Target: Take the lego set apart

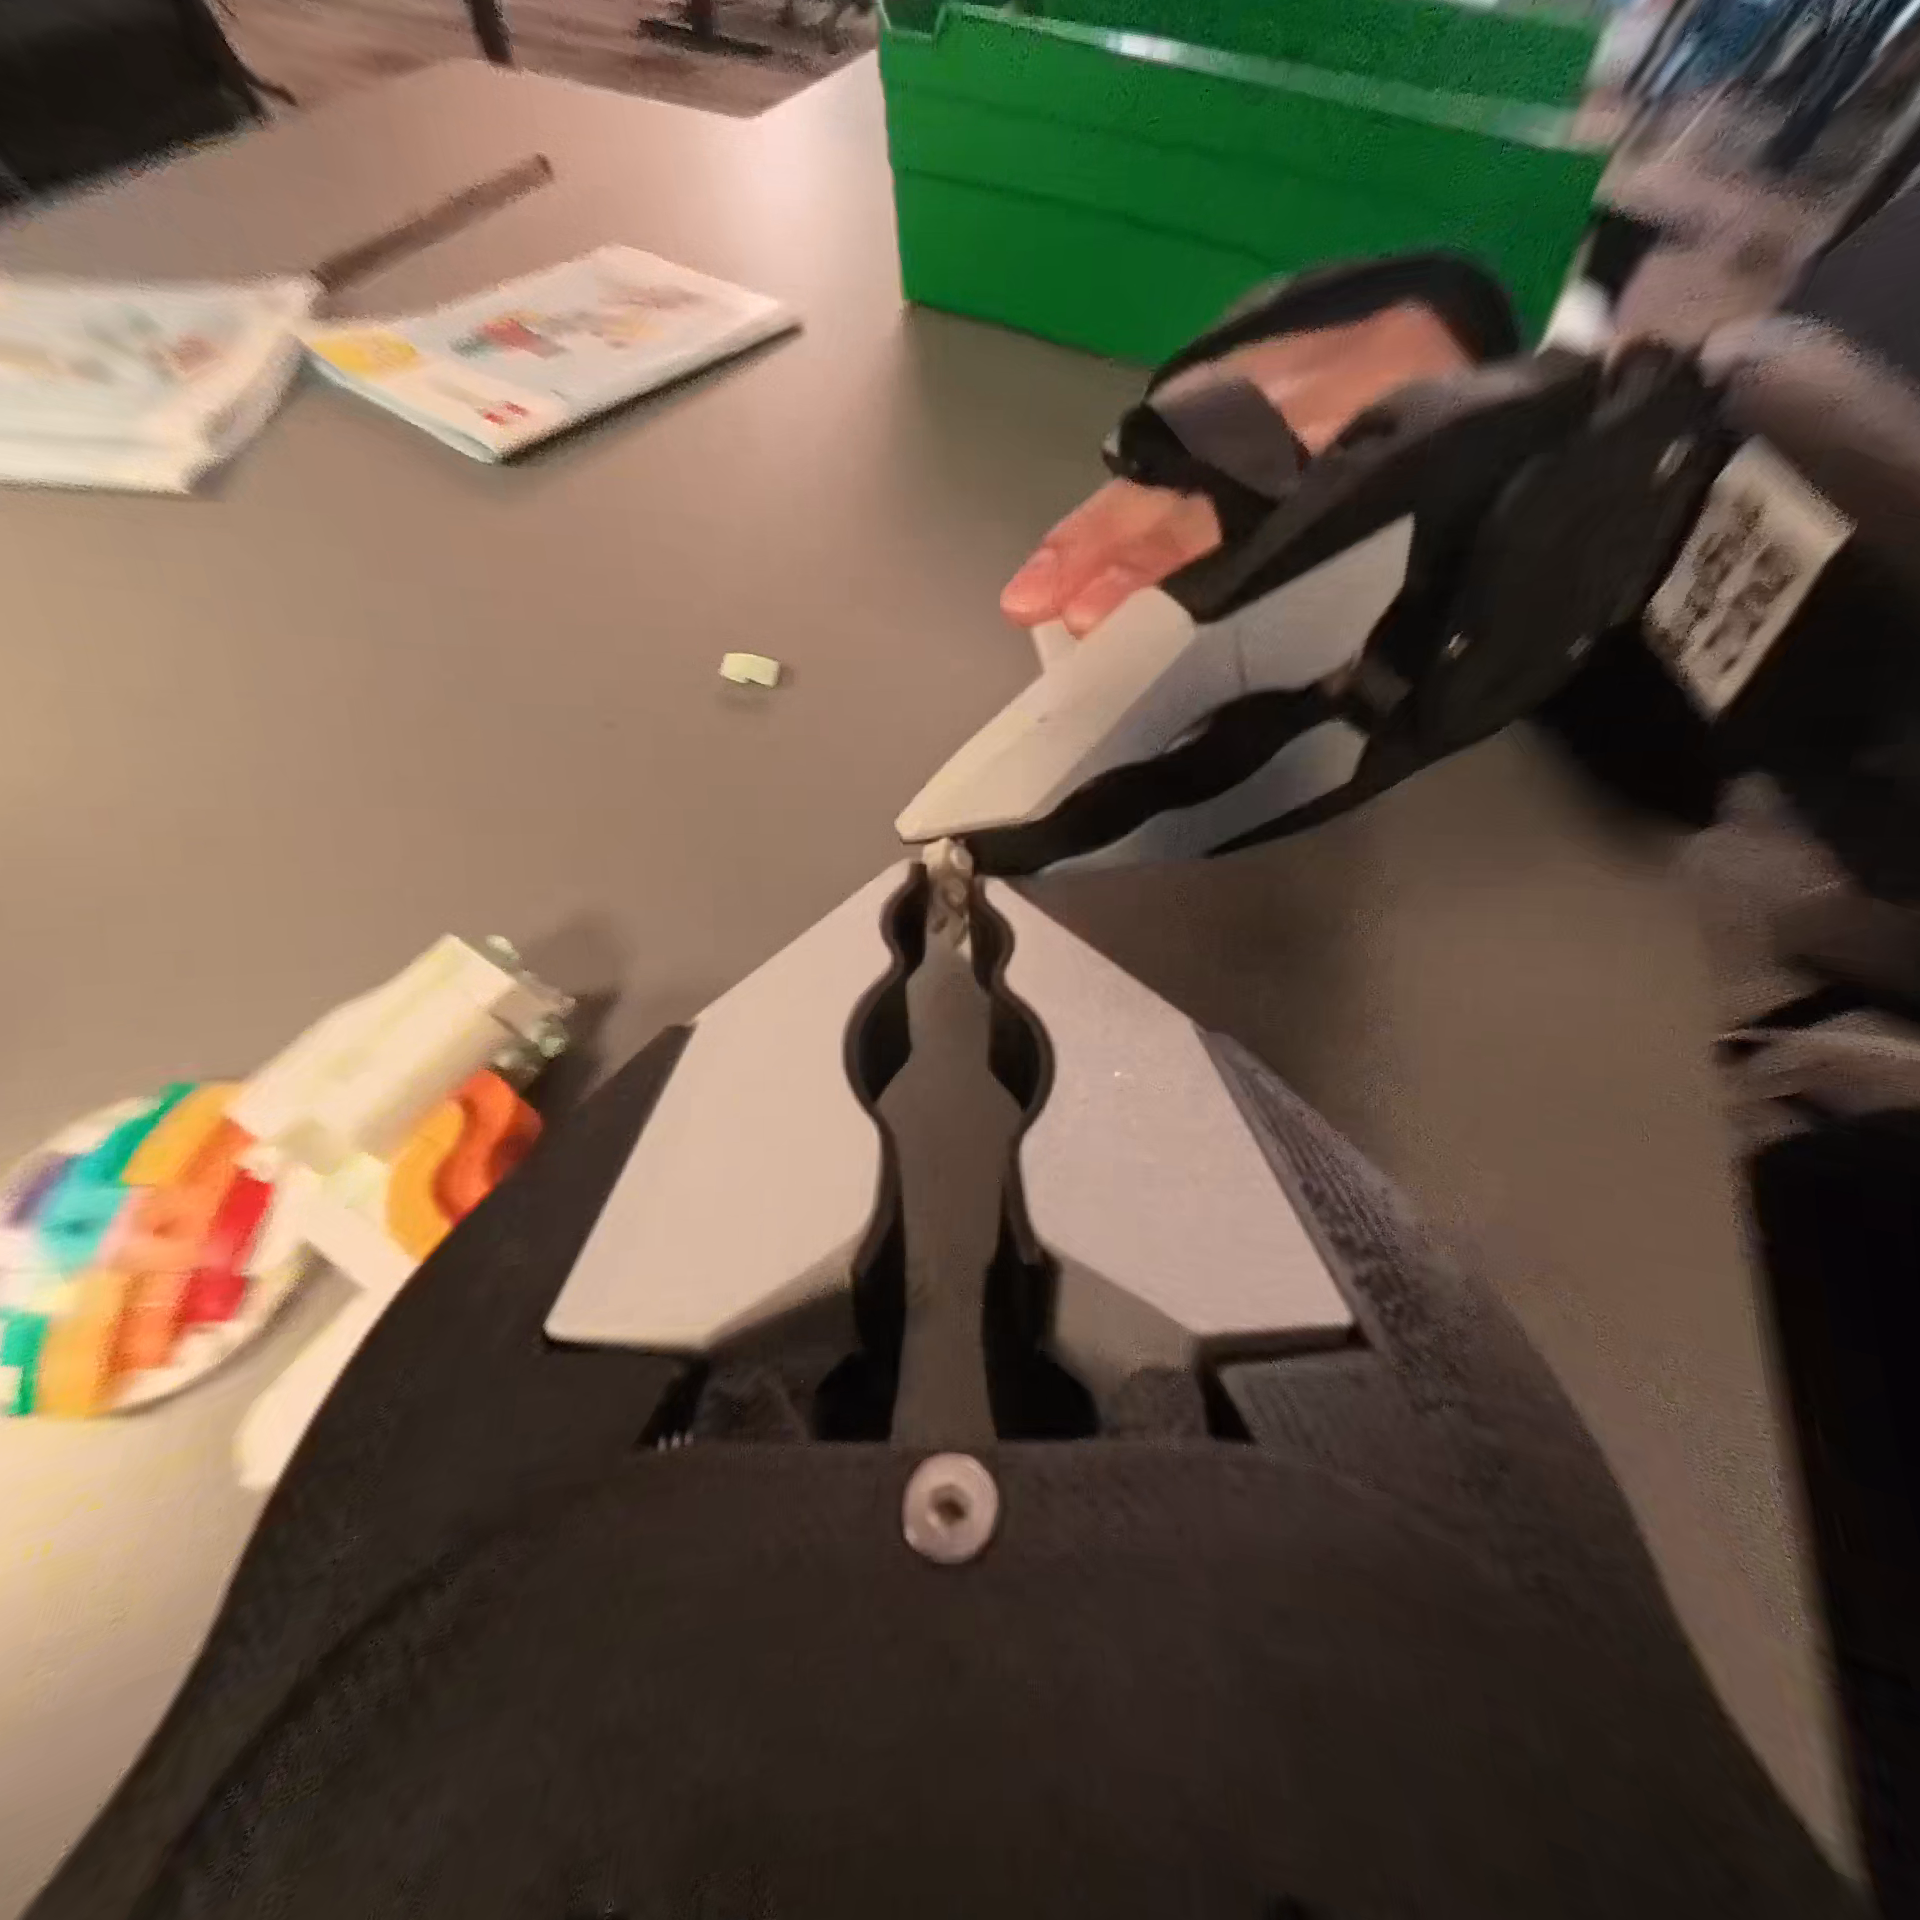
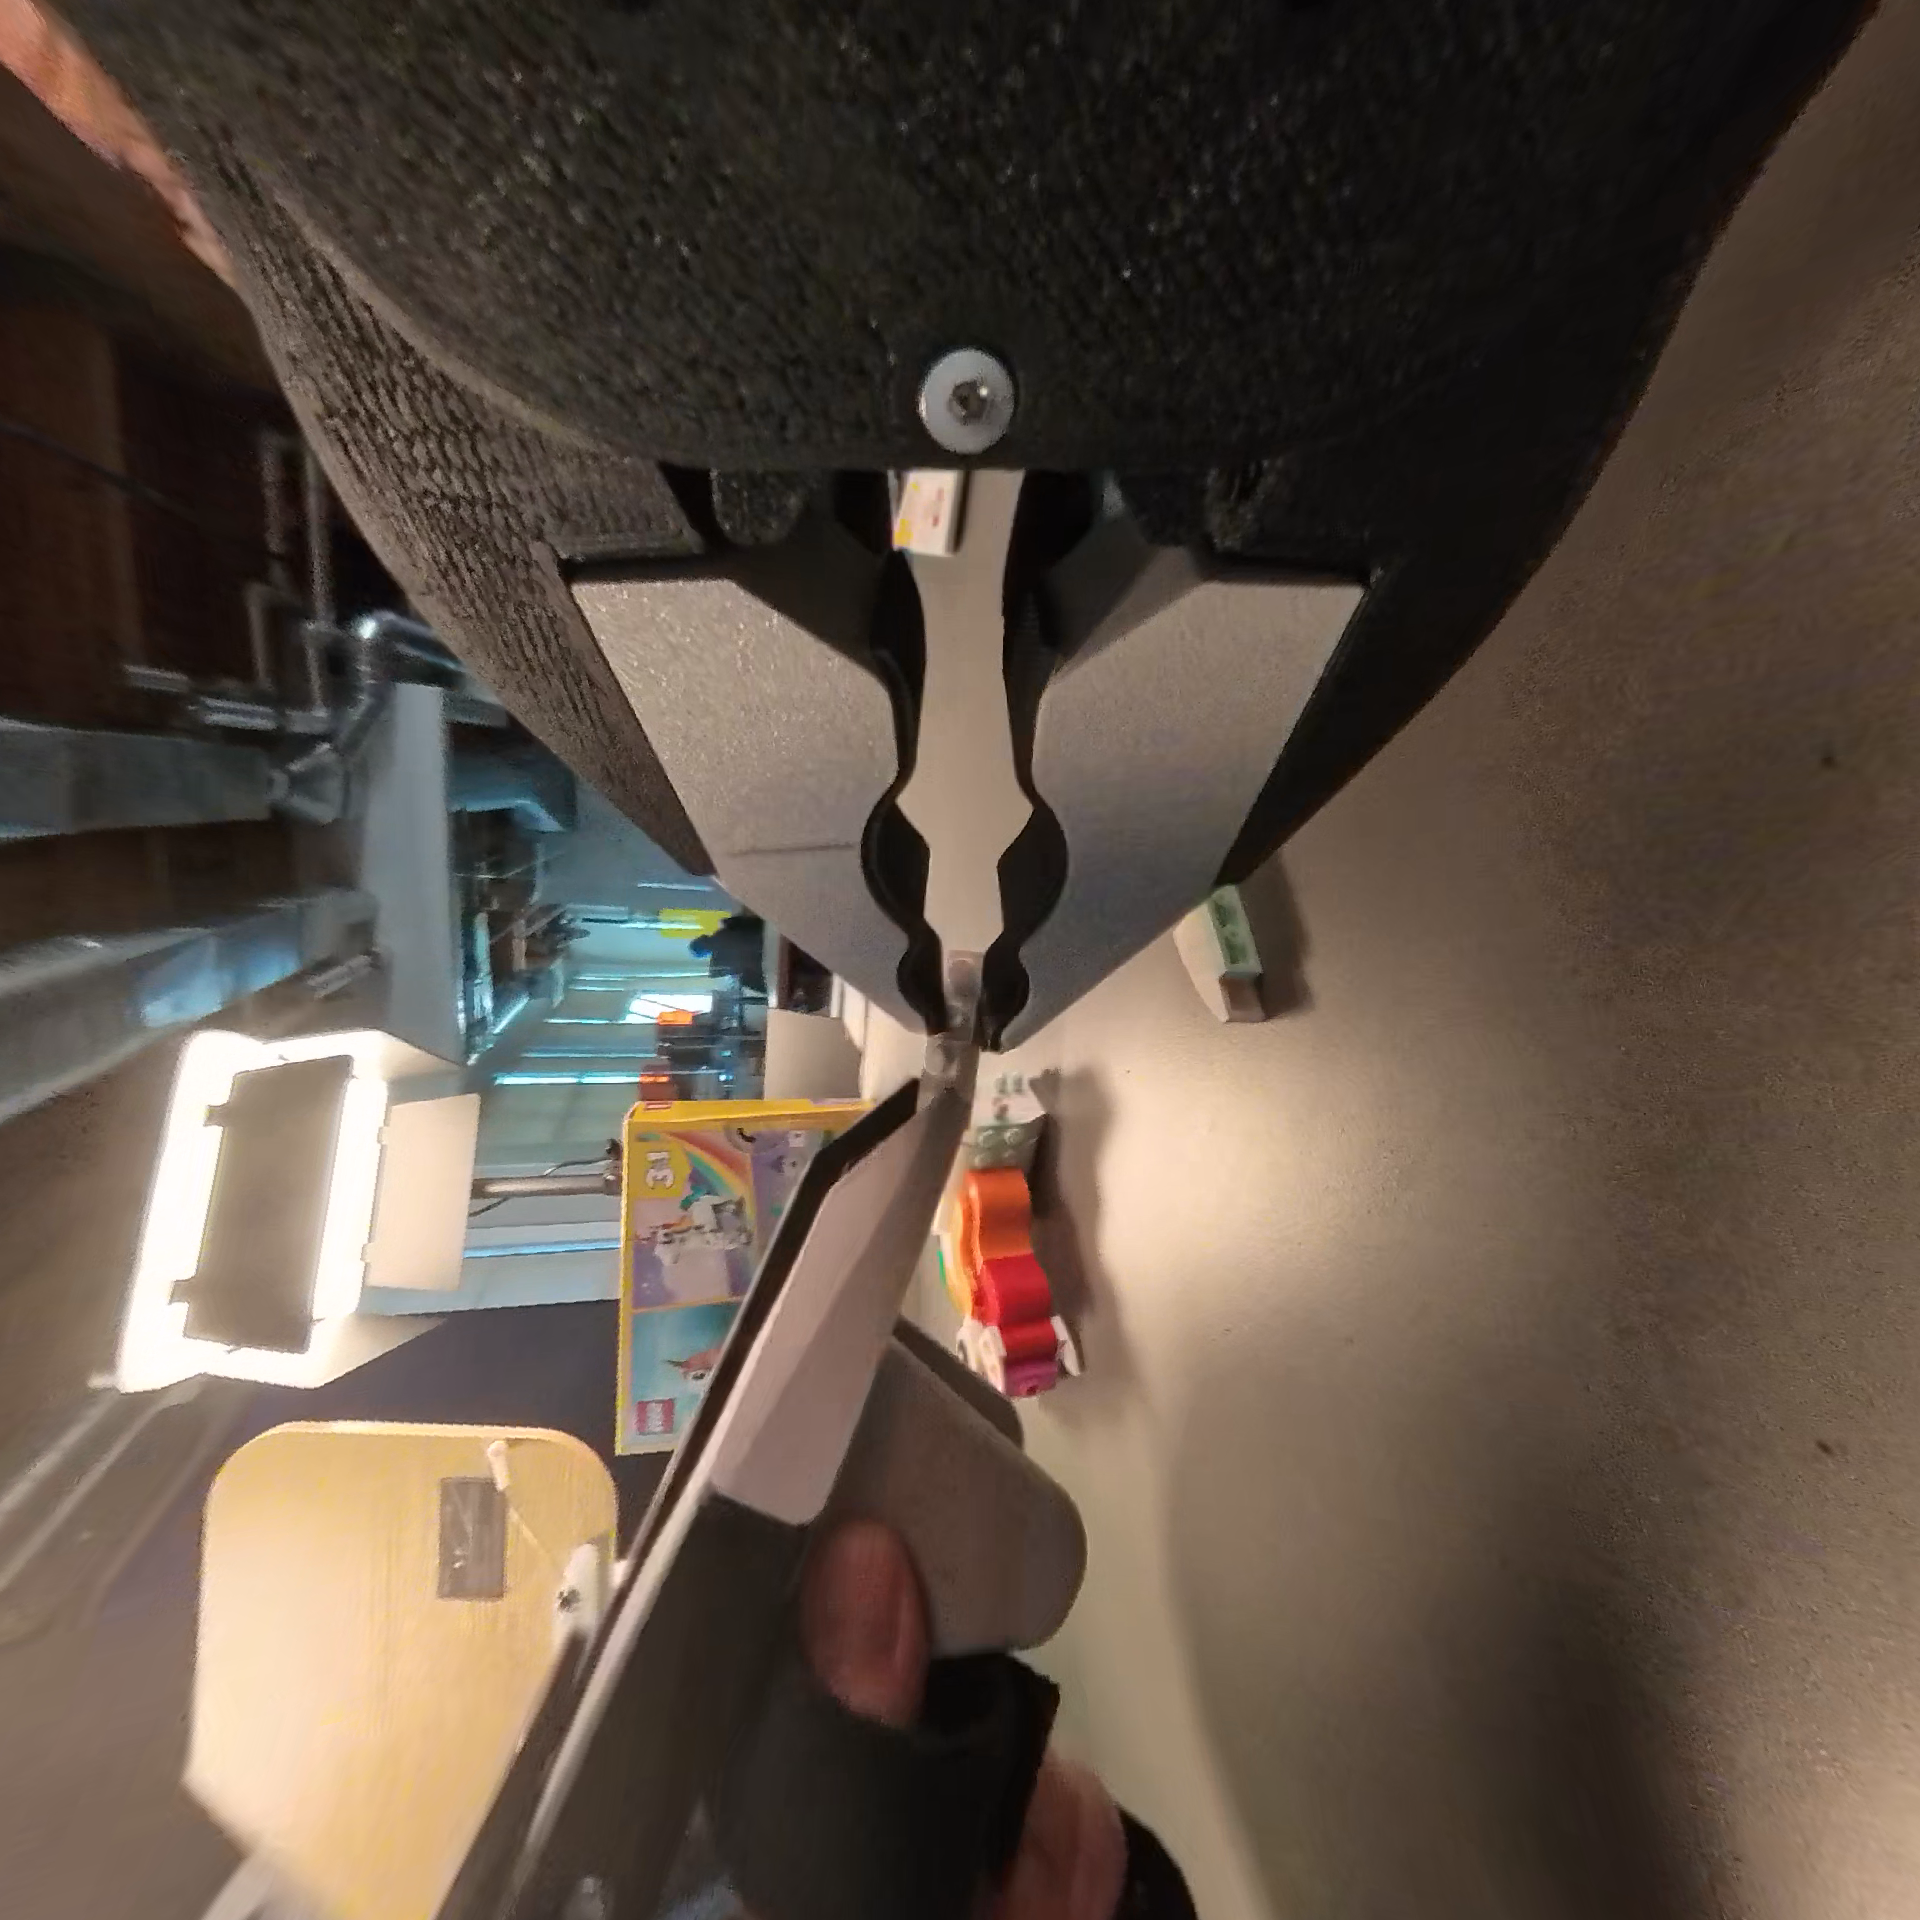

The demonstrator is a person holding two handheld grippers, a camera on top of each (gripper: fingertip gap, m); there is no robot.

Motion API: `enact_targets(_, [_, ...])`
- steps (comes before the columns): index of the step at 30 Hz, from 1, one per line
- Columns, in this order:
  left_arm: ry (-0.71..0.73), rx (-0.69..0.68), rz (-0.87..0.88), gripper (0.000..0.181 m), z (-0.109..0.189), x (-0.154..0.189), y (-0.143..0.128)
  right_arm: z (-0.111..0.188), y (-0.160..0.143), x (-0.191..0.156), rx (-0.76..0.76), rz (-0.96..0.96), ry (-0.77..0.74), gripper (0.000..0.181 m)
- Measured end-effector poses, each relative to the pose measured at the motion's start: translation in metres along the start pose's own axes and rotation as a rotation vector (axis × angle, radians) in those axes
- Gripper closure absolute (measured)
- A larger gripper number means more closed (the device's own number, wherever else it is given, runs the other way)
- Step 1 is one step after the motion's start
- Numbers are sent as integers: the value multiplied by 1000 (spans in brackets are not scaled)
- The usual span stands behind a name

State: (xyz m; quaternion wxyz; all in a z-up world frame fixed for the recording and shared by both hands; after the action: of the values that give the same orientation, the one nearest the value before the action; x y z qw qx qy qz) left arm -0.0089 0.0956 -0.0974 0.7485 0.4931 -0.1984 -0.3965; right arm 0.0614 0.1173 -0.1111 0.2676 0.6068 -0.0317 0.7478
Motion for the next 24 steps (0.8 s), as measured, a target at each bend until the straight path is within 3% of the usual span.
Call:
enact_targets(4, [231,-160,-422,160,-11,10,-2,0,-2,-1,-25,-32,29,176])
enact_targets(7, [293,-223,-555,164,-18,15,-4,-1,-3,-2,-41,-41,52,175])
enact_targets(17, [379,-388,-752,174,-27,19,-13,-6,-7,-12,-122,-135,165,176])
enact_targets(24, [385,-298,-755,175,-16,19,-7,-5,-1,-5,-85,-173,116,175])
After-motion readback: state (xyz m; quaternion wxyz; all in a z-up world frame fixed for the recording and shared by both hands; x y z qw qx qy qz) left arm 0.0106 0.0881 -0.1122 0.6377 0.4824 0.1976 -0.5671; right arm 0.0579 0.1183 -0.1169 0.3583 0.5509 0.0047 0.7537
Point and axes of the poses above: each gripper's, where its closed fingertips meet, z back along the fingers, y out of its top, x = y × z across the jaws, the point moved 5 cm from there along z, back along the fingers, and after that the axes turned 9 degrees about -z, right-handed, at the moved point
